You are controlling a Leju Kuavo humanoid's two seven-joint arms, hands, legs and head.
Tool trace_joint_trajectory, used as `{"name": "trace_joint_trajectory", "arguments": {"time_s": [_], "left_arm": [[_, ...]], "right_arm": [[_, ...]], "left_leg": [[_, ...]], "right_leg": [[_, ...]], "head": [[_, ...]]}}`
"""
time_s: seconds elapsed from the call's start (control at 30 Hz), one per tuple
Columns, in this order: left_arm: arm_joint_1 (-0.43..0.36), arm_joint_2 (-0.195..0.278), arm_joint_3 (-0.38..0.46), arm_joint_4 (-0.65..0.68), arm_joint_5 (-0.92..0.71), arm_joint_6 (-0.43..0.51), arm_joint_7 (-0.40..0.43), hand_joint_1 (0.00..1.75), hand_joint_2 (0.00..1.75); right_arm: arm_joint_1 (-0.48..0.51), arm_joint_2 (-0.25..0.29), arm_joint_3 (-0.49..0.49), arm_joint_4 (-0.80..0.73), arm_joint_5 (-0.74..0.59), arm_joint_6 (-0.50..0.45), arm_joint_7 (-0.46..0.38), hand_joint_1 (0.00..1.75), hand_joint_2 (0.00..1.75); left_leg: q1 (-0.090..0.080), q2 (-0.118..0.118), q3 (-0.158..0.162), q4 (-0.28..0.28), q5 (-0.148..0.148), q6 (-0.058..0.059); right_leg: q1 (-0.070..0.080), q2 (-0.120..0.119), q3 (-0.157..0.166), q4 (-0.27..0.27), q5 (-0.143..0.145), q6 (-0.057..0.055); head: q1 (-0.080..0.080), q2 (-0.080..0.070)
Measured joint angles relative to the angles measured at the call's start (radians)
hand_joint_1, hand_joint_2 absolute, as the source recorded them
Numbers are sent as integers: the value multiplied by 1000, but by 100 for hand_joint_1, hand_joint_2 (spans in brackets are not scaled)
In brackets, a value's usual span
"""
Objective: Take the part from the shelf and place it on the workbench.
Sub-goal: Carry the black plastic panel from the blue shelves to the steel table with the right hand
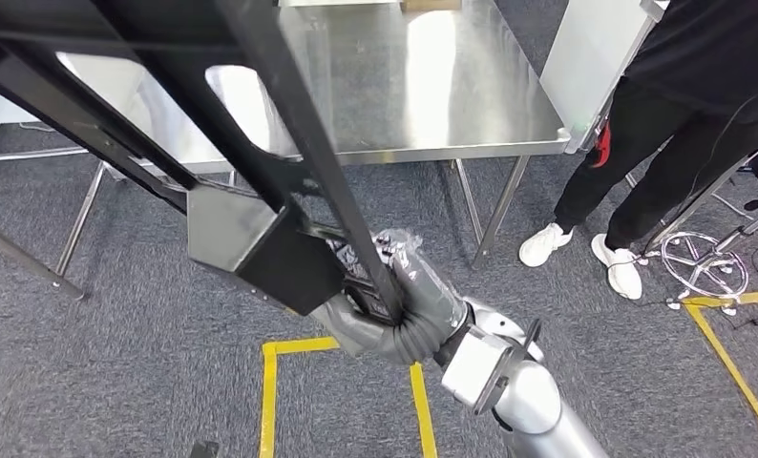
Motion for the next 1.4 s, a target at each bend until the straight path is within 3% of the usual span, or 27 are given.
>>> {"name": "trace_joint_trajectory", "arguments": {"time_s": [0.07,0.1,0.13,0.17,0.2,0.23,0.3,0.37,0.43,0.5,0.57,0.6,0.63,0.67,0.73,0.77,0.87,0.93,1.0,1.07,1.13,1.17,1.23,1.3,1.33,1.37,1.4], "left_arm": [[0,0,0,0,0,-1,0,0,175],[0,-1,0,0,0,-2,0,0,175],[1,-1,0,0,0,-2,0,0,175],[1,-2,0,0,0,-2,0,0,175],[1,-2,0,0,0,-2,0,0,175],[0,-1,0,0,0,-2,0,0,175],[1,2,0,0,-1,-1,-1,0,175],[1,3,0,0,-2,-1,-2,0,175],[-1,3,0,0,-3,-1,-3,0,175],[-3,3,-1,0,-3,-1,-4,0,175],[-3,2,-1,0,-3,-1,-4,0,175],[-2,2,-1,0,-3,-1,-4,0,175],[-1,2,-1,0,-3,-1,-4,0,175],[0,2,-1,0,-3,-1,-4,0,175],[0,4,-1,1,-3,-1,-4,0,175],[0,4,-1,1,-3,-1,-4,0,175],[-1,5,-1,1,-3,0,-5,0,175],[2,5,0,1,0,4,-5,0,175],[2,4,1,1,5,8,-5,0,175],[2,0,2,1,9,10,-5,0,175],[5,-4,2,1,9,11,-5,0,175],[6,-6,2,1,9,11,-5,0,175],[7,-8,2,1,9,11,-5,0,175],[7,-10,3,1,7,10,-3,0,175],[7,-10,3,1,6,9,-1,0,175],[7,-10,3,1,4,9,1,0,175],[6,-10,3,1,3,8,3,0,175]], "right_arm": [[4,-2,0,2,3,0,0,175,175],[7,-3,0,4,5,0,1,175,175],[8,-4,0,5,6,0,1,175,175],[9,-5,0,6,6,0,1,175,175],[9,-5,0,6,7,-1,1,175,175],[9,-5,0,7,7,-1,1,175,175],[11,-4,-1,7,8,-1,1,175,175],[14,-4,-2,8,8,-2,1,175,175],[14,-2,-2,7,9,-3,1,175,175],[14,0,-2,7,10,-3,1,175,175],[14,1,-2,7,10,-3,1,175,175],[15,1,-2,7,10,-3,1,175,175],[15,2,-2,8,10,-3,1,175,175],[14,3,-2,8,10,-3,1,175,175],[13,5,-2,8,10,-3,1,175,175],[13,6,-1,7,10,-3,1,175,175],[13,7,-1,7,11,-3,3,175,175],[12,8,0,6,12,-2,4,175,175],[8,8,0,6,13,0,4,175,175],[6,6,0,7,13,2,6,175,175],[6,5,0,8,14,5,8,175,175],[5,5,0,8,16,6,9,175,175],[-1,4,1,8,24,7,13,175,175],[-10,4,2,10,34,6,19,175,175],[-16,5,3,11,40,5,22,175,175],[-24,5,4,13,45,4,26,175,175],[-34,7,5,14,49,4,31,175,175]], "left_leg": [[3,4,5,0,-5,-2],[5,4,7,2,-10,-7],[9,3,10,6,-16,-13],[14,2,13,12,-24,-21],[18,1,15,21,-34,-31],[21,0,16,33,-47,-42],[20,-2,15,49,-67,-57],[22,-3,19,49,-75,-63],[26,11,13,70,-90,-68],[26,39,-41,170,-129,-73],[25,56,-135,310,-166,-73],[25,58,-172,351,-164,-71],[24,58,-189,351,-140,-66],[23,59,-187,315,-98,-59],[13,65,-144,189,-7,-38],[6,70,-120,137,13,-28],[-8,74,-89,81,4,-18],[-5,66,-69,66,-1,-13],[-2,58,-47,57,-8,-6],[-4,50,-34,56,-21,0],[-6,42,-16,56,-37,1],[-6,39,-3,56,-46,0],[-7,32,21,56,-67,-4],[-10,28,35,57,-86,-13],[-11,28,37,59,-92,-19],[-13,28,42,59,-95,-24],[-13,30,41,63,-98,-30]], "right_leg": [[-8,-3,-75,123,-37,3],[-13,-4,-97,149,-37,12],[-19,-6,-99,136,-20,27],[-25,-7,-79,84,10,44],[-32,-8,-47,12,43,61],[-35,-8,-17,-48,67,68],[-35,-7,13,-98,82,57],[-31,-6,15,-90,73,32],[-33,-8,24,-89,64,15],[-31,-13,38,-90,54,-1],[-26,-19,48,-90,43,-12],[-23,-20,54,-90,36,-14],[-21,-21,62,-90,29,-14],[-19,-21,73,-90,21,-13],[-17,-22,94,-92,2,-9],[-14,-22,101,-94,-5,-6],[-11,-26,114,-100,-8,15],[-14,-29,112,-76,-8,26],[-15,-26,61,14,-25,25],[-13,-23,-28,142,-65,16],[-10,-21,-86,184,-83,19],[-10,-21,-88,152,-63,28],[-8,-21,-59,19,27,48],[-2,-21,-33,-78,94,37],[0,-20,-29,-96,108,23],[1,-20,-24,-98,104,8],[-2,-18,-16,-101,106,0]], "head": [[1,0],[1,0],[1,0],[1,0],[1,0],[3,0],[4,0],[3,0],[2,0],[2,0],[1,0],[1,0],[1,0],[1,0],[2,0],[2,0],[-1,0],[0,0],[2,0],[4,0],[4,0],[4,0],[5,0],[4,0],[4,0],[4,0],[5,0]]}}
